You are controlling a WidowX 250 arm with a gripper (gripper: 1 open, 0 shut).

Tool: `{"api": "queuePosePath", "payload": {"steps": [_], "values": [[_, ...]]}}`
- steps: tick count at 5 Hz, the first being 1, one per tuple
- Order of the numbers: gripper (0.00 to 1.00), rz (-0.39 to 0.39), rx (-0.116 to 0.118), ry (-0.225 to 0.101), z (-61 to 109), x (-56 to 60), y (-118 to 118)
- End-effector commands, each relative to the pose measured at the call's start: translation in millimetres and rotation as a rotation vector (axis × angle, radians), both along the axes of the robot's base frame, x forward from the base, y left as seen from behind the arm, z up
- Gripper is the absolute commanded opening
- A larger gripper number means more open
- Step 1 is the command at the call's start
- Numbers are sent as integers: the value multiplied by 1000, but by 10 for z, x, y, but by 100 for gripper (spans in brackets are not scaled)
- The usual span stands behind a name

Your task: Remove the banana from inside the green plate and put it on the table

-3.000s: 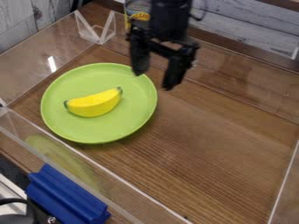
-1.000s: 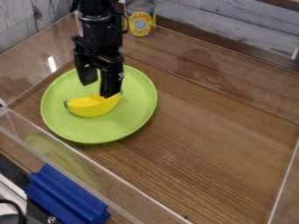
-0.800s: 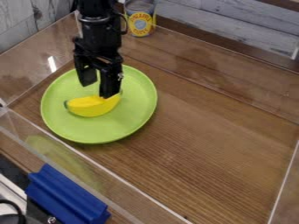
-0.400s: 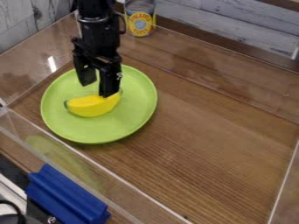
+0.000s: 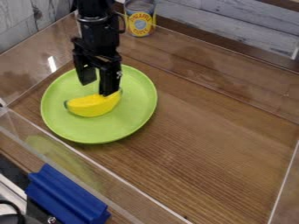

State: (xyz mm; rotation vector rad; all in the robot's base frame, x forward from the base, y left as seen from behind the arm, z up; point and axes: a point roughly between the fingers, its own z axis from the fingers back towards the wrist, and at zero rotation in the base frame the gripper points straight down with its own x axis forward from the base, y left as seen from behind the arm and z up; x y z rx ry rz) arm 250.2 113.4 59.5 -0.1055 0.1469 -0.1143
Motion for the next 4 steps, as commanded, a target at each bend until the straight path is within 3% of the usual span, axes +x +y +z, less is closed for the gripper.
{"api": "queuePosePath", "payload": {"steps": [1,4], "values": [[100,12,16,-37,86,70,72],[100,20,18,-47,48,100,52]]}}
